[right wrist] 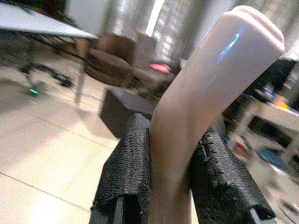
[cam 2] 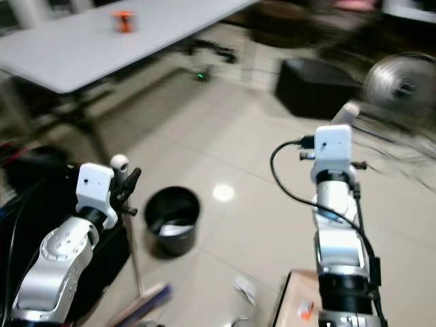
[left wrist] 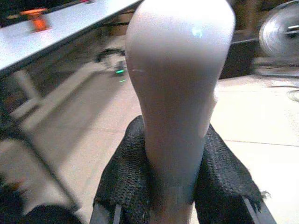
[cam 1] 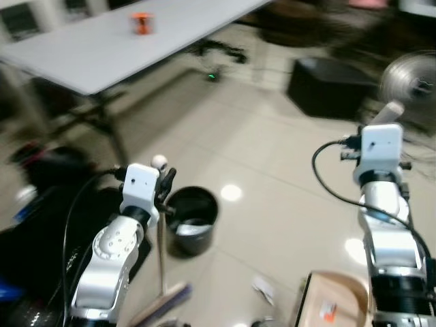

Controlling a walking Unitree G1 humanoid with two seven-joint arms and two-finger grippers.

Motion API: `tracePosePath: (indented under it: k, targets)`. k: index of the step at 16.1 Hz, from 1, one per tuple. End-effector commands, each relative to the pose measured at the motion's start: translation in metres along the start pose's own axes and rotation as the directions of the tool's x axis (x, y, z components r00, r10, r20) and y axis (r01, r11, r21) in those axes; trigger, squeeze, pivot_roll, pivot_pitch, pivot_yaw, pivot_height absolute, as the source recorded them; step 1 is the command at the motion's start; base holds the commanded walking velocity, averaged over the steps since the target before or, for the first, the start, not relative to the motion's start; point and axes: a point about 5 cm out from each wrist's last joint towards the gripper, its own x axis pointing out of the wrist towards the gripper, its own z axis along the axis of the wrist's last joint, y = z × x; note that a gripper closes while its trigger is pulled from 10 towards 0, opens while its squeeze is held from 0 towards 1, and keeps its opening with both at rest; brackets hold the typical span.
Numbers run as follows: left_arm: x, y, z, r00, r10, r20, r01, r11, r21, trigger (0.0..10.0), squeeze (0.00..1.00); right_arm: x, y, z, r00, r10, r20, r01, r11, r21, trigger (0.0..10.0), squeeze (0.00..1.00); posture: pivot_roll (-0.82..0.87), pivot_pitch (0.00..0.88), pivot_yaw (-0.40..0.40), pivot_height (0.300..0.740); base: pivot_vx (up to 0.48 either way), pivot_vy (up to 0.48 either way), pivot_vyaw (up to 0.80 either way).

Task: Sweep floor

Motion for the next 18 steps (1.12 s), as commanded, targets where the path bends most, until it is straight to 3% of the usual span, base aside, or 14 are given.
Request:
tracePosePath:
  k: [1,5,9,18]
  targets:
    - [0.0,-0.002,0.009,0.999,-0.008,0.031,0.008,1.0,0.013,10.0,0.0,0.0,-0.002,0.014,0.999,-0.02,0.05,0.02,1.0,0.01,10.0,0.0,0.0,0.003,0.027,0.74,0.0,0.0,-0.79]
    - [-0.004,-0.004,0.016,0.997,0.003,0.078,-0.001,1.0,-0.019,10.0,0.0,-0.01,-0.001,0.023,0.995,-0.027,0.098,0.021,0.998,0.057,10.0,0.0,0.0,0.018,0.029,0.74,0.0,0.0,-0.79]
    - [-0.002,-0.01,0.024,0.996,-0.001,0.09,0.005,0.999,-0.043,10.0,0.0,-0.024,0.008,0.02,0.999,-0.002,0.051,-0.006,0.988,0.152,10.0,0.0,0.0,0.027,0.031,0.74,0.0,0.0,-0.8]
    - [0.007,-0.009,0.042,0.986,0.017,0.166,-0.014,1.0,-0.024,10.0,0.0,-0.028,0.0,0.026,0.996,-0.025,0.088,0.014,0.992,0.122,10.0,0.0,-0.01,0.031,0.049,0.74,0.0,0.0,-0.8]
